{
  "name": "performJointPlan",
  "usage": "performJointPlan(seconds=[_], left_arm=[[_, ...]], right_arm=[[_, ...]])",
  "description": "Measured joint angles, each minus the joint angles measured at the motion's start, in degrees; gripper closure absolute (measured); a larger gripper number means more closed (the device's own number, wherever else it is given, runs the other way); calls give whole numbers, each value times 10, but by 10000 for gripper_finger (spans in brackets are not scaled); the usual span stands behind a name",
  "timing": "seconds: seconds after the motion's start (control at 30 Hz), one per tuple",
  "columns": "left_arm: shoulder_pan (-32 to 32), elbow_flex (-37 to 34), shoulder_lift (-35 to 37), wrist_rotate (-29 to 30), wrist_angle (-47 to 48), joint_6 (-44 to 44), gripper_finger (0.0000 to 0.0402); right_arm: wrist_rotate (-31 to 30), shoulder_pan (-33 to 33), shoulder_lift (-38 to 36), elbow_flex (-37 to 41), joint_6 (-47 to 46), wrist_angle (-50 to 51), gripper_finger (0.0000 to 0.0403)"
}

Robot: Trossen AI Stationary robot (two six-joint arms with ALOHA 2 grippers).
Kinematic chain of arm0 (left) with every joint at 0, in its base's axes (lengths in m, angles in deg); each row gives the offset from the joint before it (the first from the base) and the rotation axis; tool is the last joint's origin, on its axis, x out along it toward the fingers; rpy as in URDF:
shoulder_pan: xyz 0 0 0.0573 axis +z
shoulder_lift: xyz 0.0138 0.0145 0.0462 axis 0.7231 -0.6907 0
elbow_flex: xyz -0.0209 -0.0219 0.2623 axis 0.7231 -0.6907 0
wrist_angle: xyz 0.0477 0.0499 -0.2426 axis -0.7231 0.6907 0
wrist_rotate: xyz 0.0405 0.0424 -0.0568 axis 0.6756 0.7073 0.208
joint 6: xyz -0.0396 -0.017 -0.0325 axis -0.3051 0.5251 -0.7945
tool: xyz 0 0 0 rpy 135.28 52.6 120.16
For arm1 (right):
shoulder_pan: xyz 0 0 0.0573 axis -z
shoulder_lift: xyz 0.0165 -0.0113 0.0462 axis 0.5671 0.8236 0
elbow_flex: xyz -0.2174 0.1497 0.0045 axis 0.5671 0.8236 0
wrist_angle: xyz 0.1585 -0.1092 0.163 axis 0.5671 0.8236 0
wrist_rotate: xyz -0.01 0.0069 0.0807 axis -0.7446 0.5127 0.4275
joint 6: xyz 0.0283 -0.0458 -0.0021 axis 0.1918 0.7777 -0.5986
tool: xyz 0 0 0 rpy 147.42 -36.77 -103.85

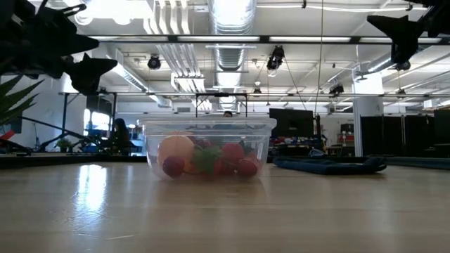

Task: Pick and placing Produce into tupperware
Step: Return to Home Position

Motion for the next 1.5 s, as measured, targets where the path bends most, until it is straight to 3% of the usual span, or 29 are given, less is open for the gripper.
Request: performJointPlan(seconds=[0.2,0.4,0.57,0.67,0.73,0.87,0.97,1.07,1.27,1.5], left_arm=[[0,0,-7,1,-3,-2,164],[0,3,-3,1,-4,-2,164],[0,5,-4,2,-4,-2,164],[0,5,-3,2,-4,-2,164],[0,5,-4,2,-3,-2,164],[0,5,-3,2,-3,-2,164],[0,5,-3,2,-4,-3,164],[0,5,-3,2,-4,-3,164],[0,5,-3,2,-5,-3,164],[0,5,-3,23,-5,-2,164]], right_arm=[[0,0,0,59,0,-90,177],[3,27,33,63,-59,-130,177],[58,91,134,40,-31,-220,177],[82,158,212,10,-73,-214,177],[135,215,258,5,-111,-216,177],[324,359,318,8,-173,-264,177],[460,459,327,10,-198,-312,177],[539,515,319,5,-235,-301,177],[527,477,315,0,-263,-278,177],[363,359,315,-31,-222,-194,177]])
